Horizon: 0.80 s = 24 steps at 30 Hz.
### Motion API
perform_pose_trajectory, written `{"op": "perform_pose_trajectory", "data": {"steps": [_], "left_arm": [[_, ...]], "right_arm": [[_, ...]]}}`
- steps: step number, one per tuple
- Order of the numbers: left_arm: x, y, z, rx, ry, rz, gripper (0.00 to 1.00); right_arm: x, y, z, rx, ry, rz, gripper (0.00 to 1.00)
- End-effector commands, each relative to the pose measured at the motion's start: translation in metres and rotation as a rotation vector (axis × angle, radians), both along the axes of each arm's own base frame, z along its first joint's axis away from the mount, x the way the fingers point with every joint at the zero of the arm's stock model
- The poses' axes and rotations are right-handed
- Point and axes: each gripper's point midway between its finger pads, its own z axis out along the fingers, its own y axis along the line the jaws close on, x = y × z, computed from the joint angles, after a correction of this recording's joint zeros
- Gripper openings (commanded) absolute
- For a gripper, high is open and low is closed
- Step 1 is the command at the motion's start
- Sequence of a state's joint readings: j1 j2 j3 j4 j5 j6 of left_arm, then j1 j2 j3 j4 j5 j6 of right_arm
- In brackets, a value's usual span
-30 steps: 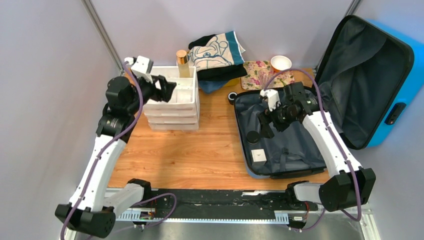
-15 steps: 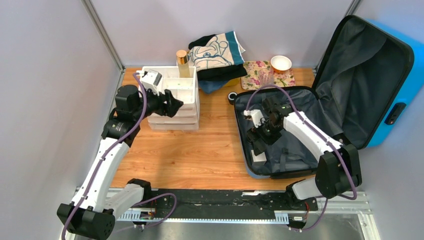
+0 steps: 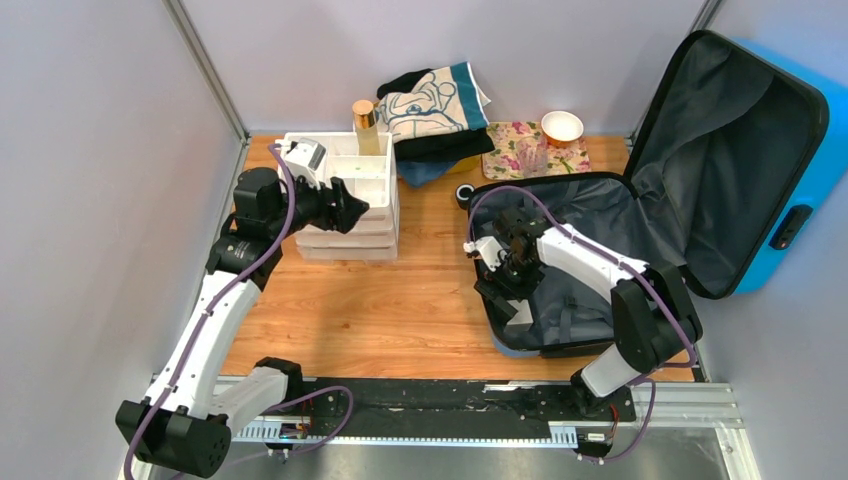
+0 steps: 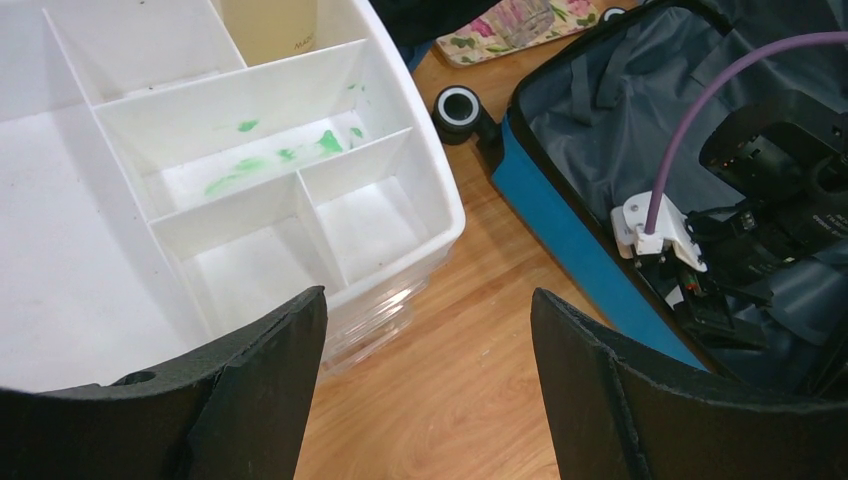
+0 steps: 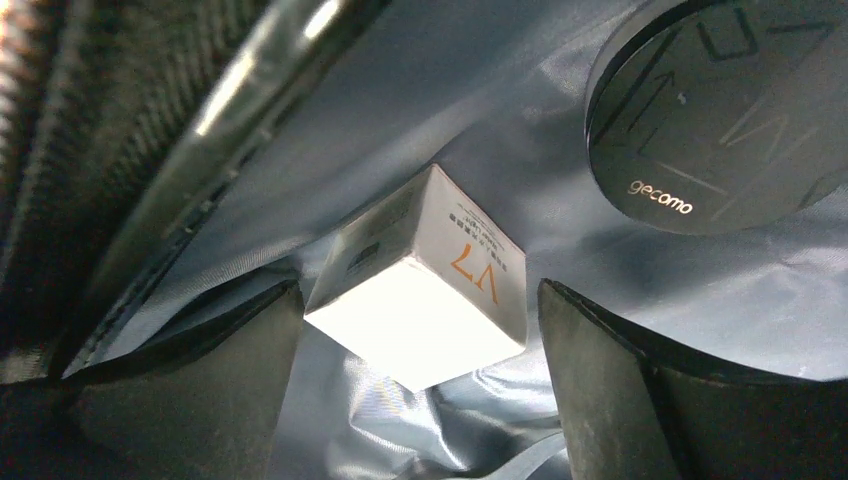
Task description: Open, take out, and arrange the luggage
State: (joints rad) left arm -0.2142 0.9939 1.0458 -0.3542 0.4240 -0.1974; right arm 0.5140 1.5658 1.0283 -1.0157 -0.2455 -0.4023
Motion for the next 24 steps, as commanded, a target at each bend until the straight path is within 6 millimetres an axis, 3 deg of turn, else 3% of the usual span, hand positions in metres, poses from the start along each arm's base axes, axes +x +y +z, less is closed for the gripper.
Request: {"op": "perform_pose_trajectory", "data": {"steps": [1,5,14,19,21,22,24], "left_arm": [[0.004,-0.002,0.015,-0.030,-0.041,-0.004,0.82],[0.005,-0.002,0.015,-0.027,-0.042,0.000,0.81],[0.007,-0.004,0.015,-0.045,-0.032,-0.002,0.80],[0.007,-0.004,0.016,-0.045,-0.036,-0.006,0.80],[0.007,-0.005,0.016,-0.045,-0.038,-0.006,0.80],[0.007,-0.005,0.015,-0.044,-0.036,-0.008,0.80],[0.007,-0.004,0.014,-0.039,-0.035,-0.007,0.80]], "right_arm": [[0.015,-0.017,-0.017,-0.113,-0.083,0.066,0.88],[0.027,-0.029,-0.009,-0.156,-0.154,0.067,0.65],[0.082,-0.053,0.045,-0.094,-0.316,-0.091,0.39],[0.095,-0.062,0.057,-0.110,-0.349,-0.105,0.39],[0.092,-0.057,0.055,-0.081,-0.320,-0.093,0.50],[0.090,-0.054,0.056,-0.064,-0.311,-0.087,0.64],[0.085,-0.046,0.058,-0.009,-0.304,-0.061,0.75]]}}
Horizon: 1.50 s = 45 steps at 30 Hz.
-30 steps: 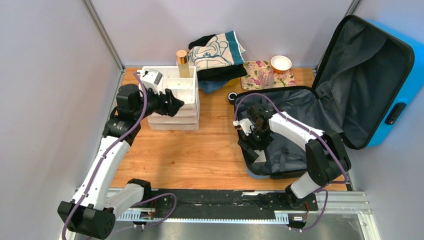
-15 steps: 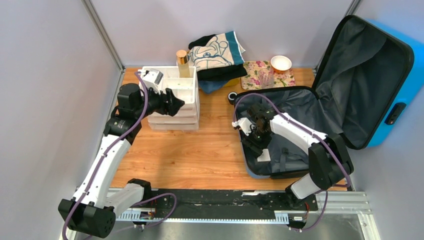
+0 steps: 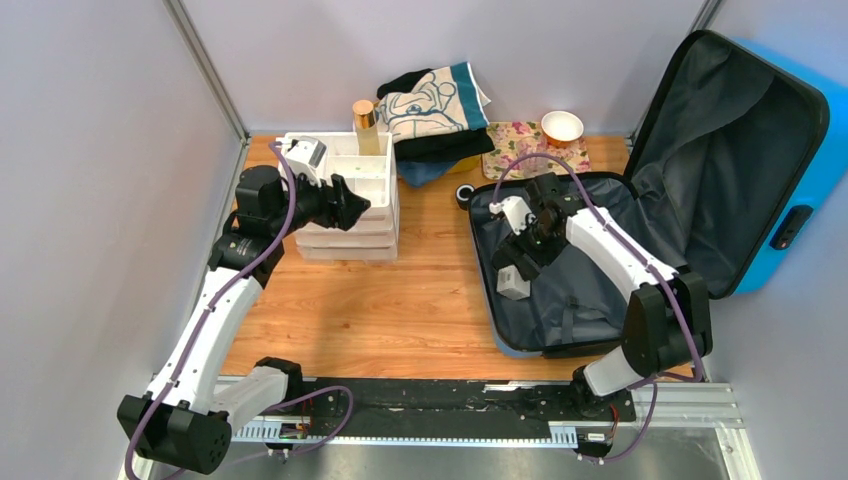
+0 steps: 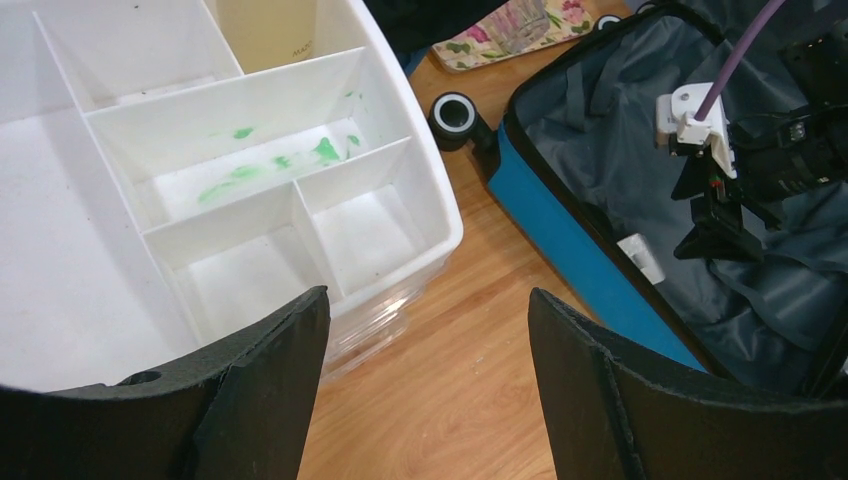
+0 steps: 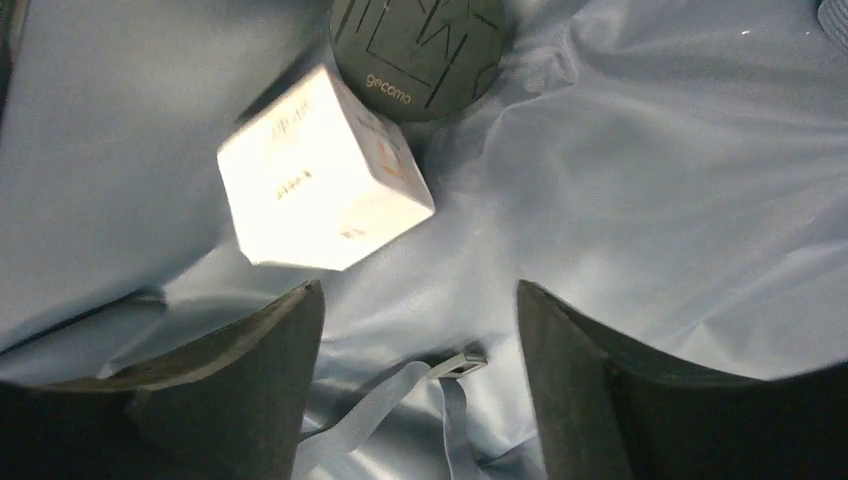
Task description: Open, take out, and arrange the luggage
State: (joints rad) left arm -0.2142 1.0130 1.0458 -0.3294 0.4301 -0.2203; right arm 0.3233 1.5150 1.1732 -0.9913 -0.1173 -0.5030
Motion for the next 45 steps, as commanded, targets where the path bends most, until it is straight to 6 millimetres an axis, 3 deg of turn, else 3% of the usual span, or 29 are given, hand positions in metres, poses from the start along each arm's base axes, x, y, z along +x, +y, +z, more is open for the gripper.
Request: {"op": "perform_pose_trajectory", "data": {"steps": [1,4,8,12,13,16,19,26,35,42,44,45], "left_arm": [[0.002,-0.001,0.014,-0.019,-0.045,-0.004,0.80],[0.000,-0.001,0.015,-0.018,-0.047,-0.009,0.80],[0.001,-0.001,0.013,-0.019,-0.044,-0.010,0.80],[-0.004,-0.009,0.013,-0.045,-0.038,-0.057,0.80],[-0.005,-0.012,0.013,-0.054,-0.035,-0.075,0.81],[-0.016,-0.025,0.016,-0.084,-0.038,-0.180,0.81],[-0.026,-0.035,0.018,-0.115,-0.036,-0.261,0.81],[-0.038,-0.047,0.008,-0.161,0.008,-0.351,0.81],[-0.044,-0.049,0.002,-0.168,0.021,-0.383,0.80],[-0.043,-0.048,0.000,-0.163,0.019,-0.381,0.79],[-0.042,-0.049,0.000,-0.163,0.016,-0.383,0.79],[-0.041,-0.049,0.000,-0.161,0.014,-0.384,0.79]], "right_arm": [[0.002,0.003,0.013,0.034,-0.041,0.068,0.81],[-0.003,0.012,0.023,0.104,-0.101,0.145,0.88],[-0.010,0.021,0.034,0.168,-0.188,0.291,0.89],[-0.016,0.037,0.035,0.268,-0.332,0.542,0.89],[-0.025,0.037,0.023,0.289,-0.323,0.574,0.89],[-0.029,0.040,0.014,0.310,-0.385,0.728,0.89],[-0.025,0.038,0.004,0.312,-0.403,0.824,0.89],[0.004,0.035,-0.012,0.324,-0.355,0.826,0.88],[0.008,0.041,-0.036,0.393,-0.244,0.856,0.83],[-0.008,0.035,-0.044,0.392,-0.158,0.882,0.78],[-0.011,0.035,-0.044,0.384,-0.170,0.886,0.71],[-0.010,0.032,-0.043,0.368,-0.174,0.883,0.61]]}}
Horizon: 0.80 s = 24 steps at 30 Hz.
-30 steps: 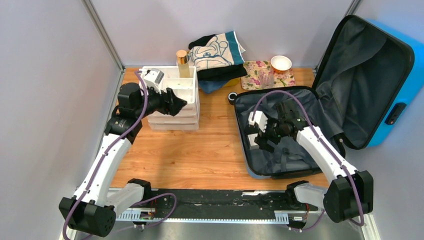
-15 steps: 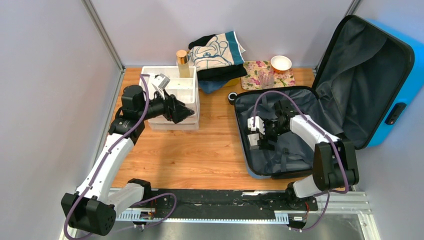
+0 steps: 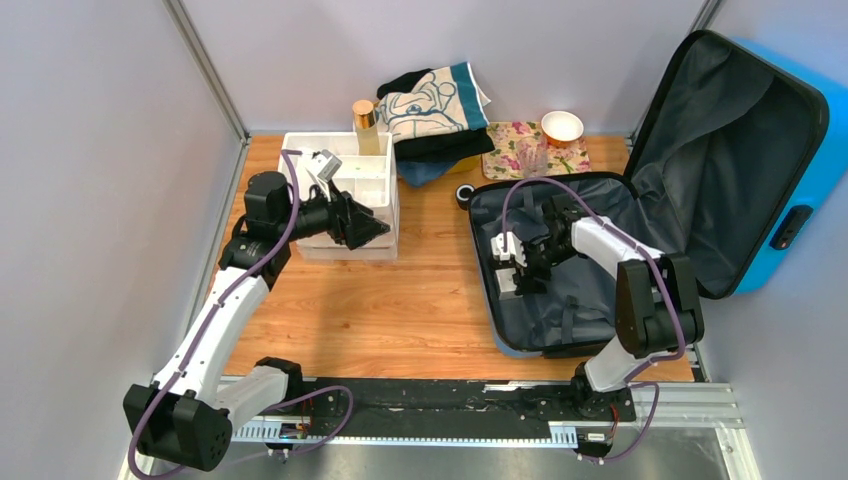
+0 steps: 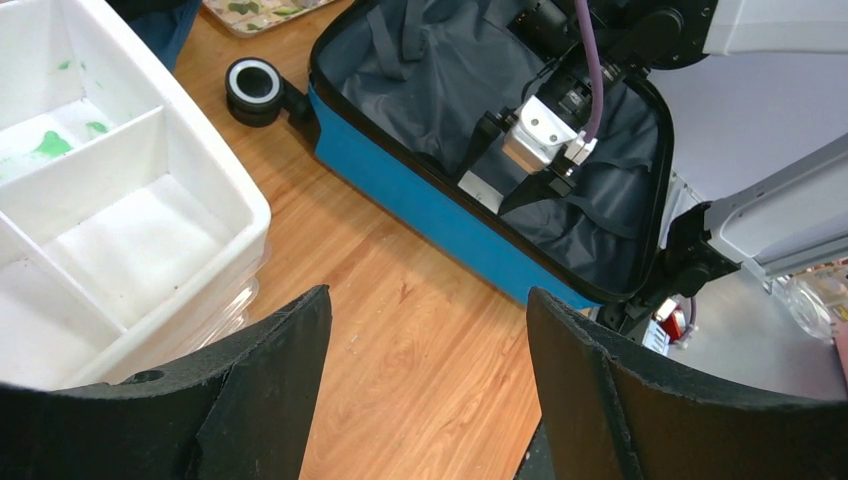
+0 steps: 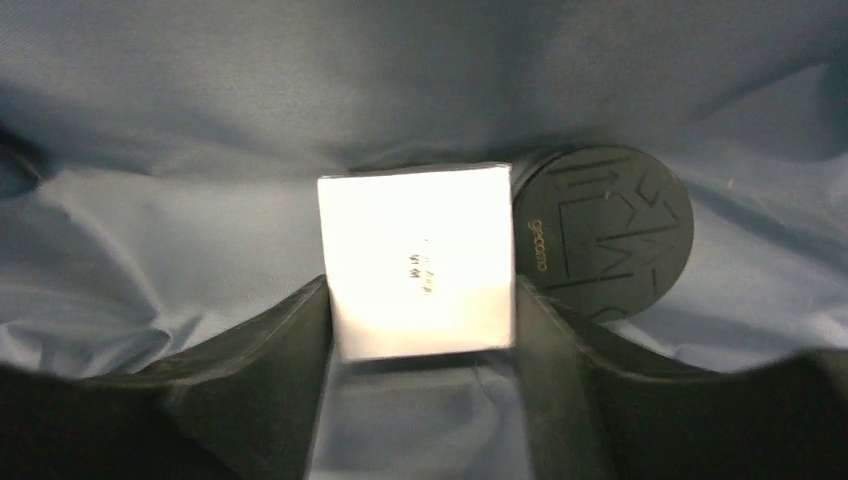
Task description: Open, take out, and arrange the luggage
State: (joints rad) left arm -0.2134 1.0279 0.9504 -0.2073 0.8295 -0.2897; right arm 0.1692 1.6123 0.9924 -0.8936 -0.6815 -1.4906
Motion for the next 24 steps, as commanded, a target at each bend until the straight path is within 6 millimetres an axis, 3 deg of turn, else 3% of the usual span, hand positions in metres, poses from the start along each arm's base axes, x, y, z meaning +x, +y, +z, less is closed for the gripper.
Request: {"op": "perform_pose_trajectory", "data": {"steps": [1,4,8,11,13,17,22,24], "left_arm": [[0.003,-0.001,0.010,-0.012,-0.057,-0.016,0.79],[0.001,-0.002,0.015,-0.001,-0.102,-0.045,0.79],[-0.008,-0.005,0.034,0.021,-0.214,-0.125,0.79],[-0.017,-0.005,0.042,0.052,-0.311,-0.189,0.79],[-0.025,-0.007,0.043,0.067,-0.370,-0.243,0.79],[-0.053,-0.015,0.046,0.046,-0.449,-0.379,0.80],[-0.087,-0.036,0.019,0.110,-0.487,-0.514,0.81],[-0.091,-0.041,0.010,0.135,-0.488,-0.514,0.81]], "right_arm": [[-0.001,0.000,0.012,0.007,-0.049,0.018,0.55],[0.005,0.000,0.041,0.017,-0.060,-0.041,0.42],[0.008,0.007,0.120,0.106,-0.097,-0.117,0.36],[-0.010,0.025,0.183,0.241,-0.101,-0.125,0.34],[-0.023,0.033,0.210,0.301,-0.098,-0.134,0.34],[-0.065,0.067,0.245,0.378,-0.076,-0.061,0.34],[-0.101,0.104,0.262,0.432,-0.055,-0.026,0.34],[-0.111,0.119,0.265,0.450,-0.056,0.024,0.33]]}}
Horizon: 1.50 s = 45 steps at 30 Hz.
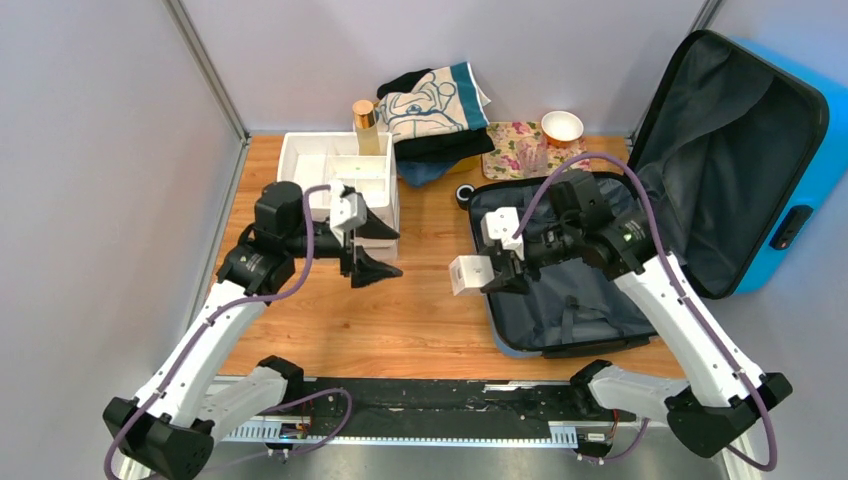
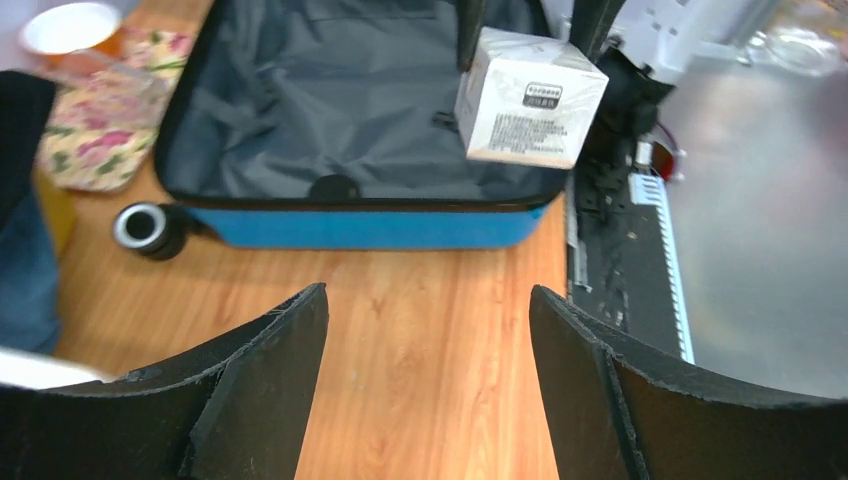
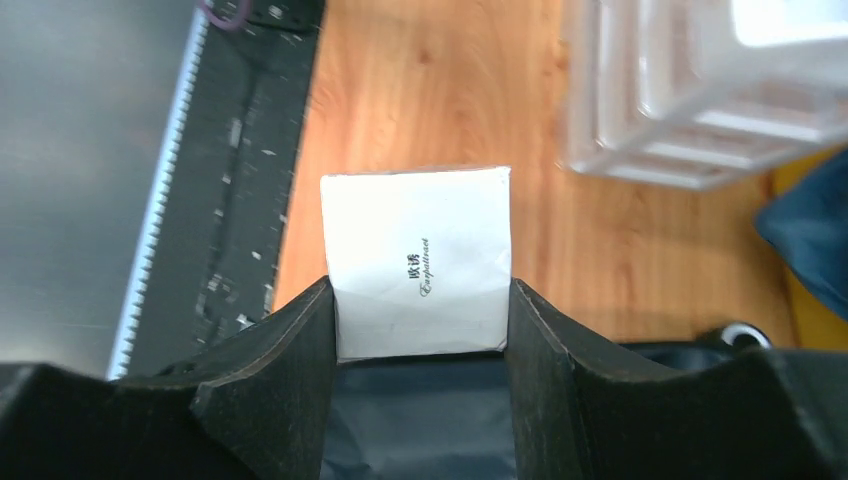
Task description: Open, take out, and arrange the luggage
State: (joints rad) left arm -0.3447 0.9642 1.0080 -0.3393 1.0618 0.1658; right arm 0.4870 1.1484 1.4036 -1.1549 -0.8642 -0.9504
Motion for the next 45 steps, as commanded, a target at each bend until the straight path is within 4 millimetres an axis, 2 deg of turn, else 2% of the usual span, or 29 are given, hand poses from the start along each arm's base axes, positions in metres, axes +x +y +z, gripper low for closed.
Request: {"op": "perform_pose_trajectory", "data": {"steps": [1,3,4,5,9,14,19,24,27,30,32,35,36,39,45], "left_arm": [[-0.025,-0.012,-0.024,0.057,-0.076,-0.089,0.81],[-0.032,-0.019,-0.022,0.029,-0.071,-0.092,0.82],[-0.034,-0.021,-0.030,0.030,-0.055,-0.096,0.82],[-0.037,-0.026,-0.026,0.016,-0.064,-0.092,0.83],[-0.046,-0.038,-0.035,0.022,-0.024,-0.108,0.83],[-0.041,-0.046,-0.040,0.032,0.039,-0.053,0.84],[-0.049,-0.054,-0.042,0.037,0.048,-0.071,0.84],[-0.053,-0.062,-0.037,0.012,0.059,-0.080,0.85],[-0.048,-0.064,-0.033,0.003,0.062,-0.047,0.85],[-0.044,-0.065,-0.031,-0.005,0.063,-0.026,0.79],[-0.044,-0.065,-0.029,-0.012,0.063,-0.020,0.68],[-0.046,-0.065,-0.027,-0.026,0.066,-0.026,0.61],[-0.047,-0.064,-0.028,-0.029,0.068,-0.029,0.62],[-0.048,-0.064,-0.028,-0.039,0.068,-0.030,0.74],[-0.046,-0.066,-0.028,-0.043,0.080,-0.025,0.78]], "right_arm": [[-0.020,0.030,0.017,0.080,0.085,0.009,0.33],[-0.023,0.039,0.016,0.085,0.086,0.028,0.33],[-0.022,0.042,0.015,0.086,0.084,0.032,0.33],[-0.024,0.045,0.014,0.080,0.082,0.043,0.33],[-0.022,0.055,0.008,0.064,0.100,0.051,0.31],[-0.020,0.065,0.006,0.053,0.087,0.061,0.31],[-0.022,0.071,0.006,0.048,0.082,0.070,0.31],[-0.020,0.075,0.005,0.047,0.083,0.066,0.30],[-0.021,0.077,0.006,0.050,0.080,0.074,0.30],[-0.024,0.079,0.006,0.051,0.085,0.084,0.30],[-0.024,0.079,0.007,0.052,0.085,0.083,0.30],[-0.023,0.080,0.008,0.057,0.088,0.080,0.30],[-0.024,0.080,0.008,0.058,0.091,0.084,0.30],[-0.024,0.082,0.009,0.067,0.098,0.086,0.30],[-0.023,0.085,0.011,0.072,0.106,0.086,0.30]]}}
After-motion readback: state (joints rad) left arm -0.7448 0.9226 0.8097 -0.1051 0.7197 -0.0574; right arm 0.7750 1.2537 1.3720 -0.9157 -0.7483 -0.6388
